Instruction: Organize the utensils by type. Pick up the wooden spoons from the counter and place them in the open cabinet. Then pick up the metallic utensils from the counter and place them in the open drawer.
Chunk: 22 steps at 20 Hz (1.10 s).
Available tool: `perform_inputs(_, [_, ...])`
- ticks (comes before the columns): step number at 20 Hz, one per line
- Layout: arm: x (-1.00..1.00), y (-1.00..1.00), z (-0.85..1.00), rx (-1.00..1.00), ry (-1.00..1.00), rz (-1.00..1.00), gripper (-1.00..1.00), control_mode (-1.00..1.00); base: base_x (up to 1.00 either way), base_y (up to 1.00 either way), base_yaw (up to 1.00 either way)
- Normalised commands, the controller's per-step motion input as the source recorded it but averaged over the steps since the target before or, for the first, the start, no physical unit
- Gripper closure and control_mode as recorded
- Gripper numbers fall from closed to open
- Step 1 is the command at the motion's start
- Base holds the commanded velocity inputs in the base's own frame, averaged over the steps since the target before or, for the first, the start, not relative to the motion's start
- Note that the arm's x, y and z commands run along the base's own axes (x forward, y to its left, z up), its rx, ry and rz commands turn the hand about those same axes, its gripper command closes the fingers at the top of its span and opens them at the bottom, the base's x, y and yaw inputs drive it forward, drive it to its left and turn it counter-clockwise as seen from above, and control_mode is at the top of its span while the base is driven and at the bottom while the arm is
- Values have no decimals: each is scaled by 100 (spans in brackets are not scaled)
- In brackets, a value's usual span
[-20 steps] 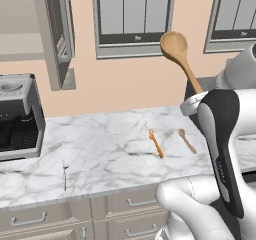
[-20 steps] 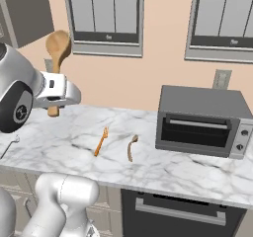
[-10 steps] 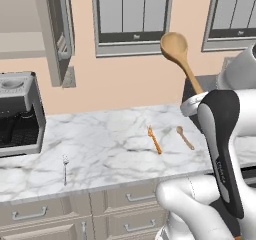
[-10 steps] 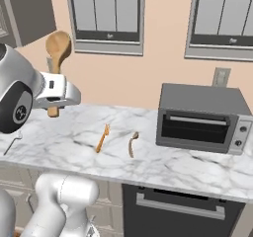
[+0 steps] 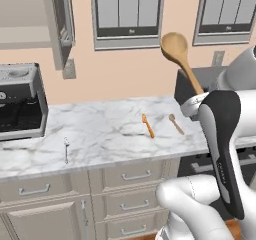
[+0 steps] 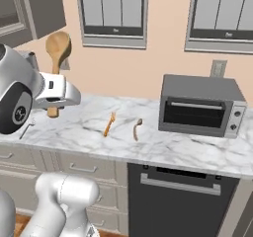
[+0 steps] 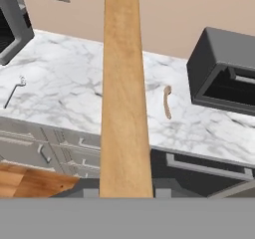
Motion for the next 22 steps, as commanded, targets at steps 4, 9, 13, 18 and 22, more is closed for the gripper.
perform_inputs(4, [0, 0, 0, 0, 0, 0, 100, 100, -44, 33, 0])
perform_inputs(9, [0, 0, 0, 0, 0, 0, 100, 100, -35, 42, 0])
perform_inputs(13, [0, 0, 0, 0, 0, 0, 100, 100, -26, 53, 0])
perform_inputs(18, [0, 0, 0, 0, 0, 0, 100, 100, -4, 56, 0])
perform_inputs(22, [0, 0, 0, 0, 0, 0, 100, 100, -3, 63, 0])
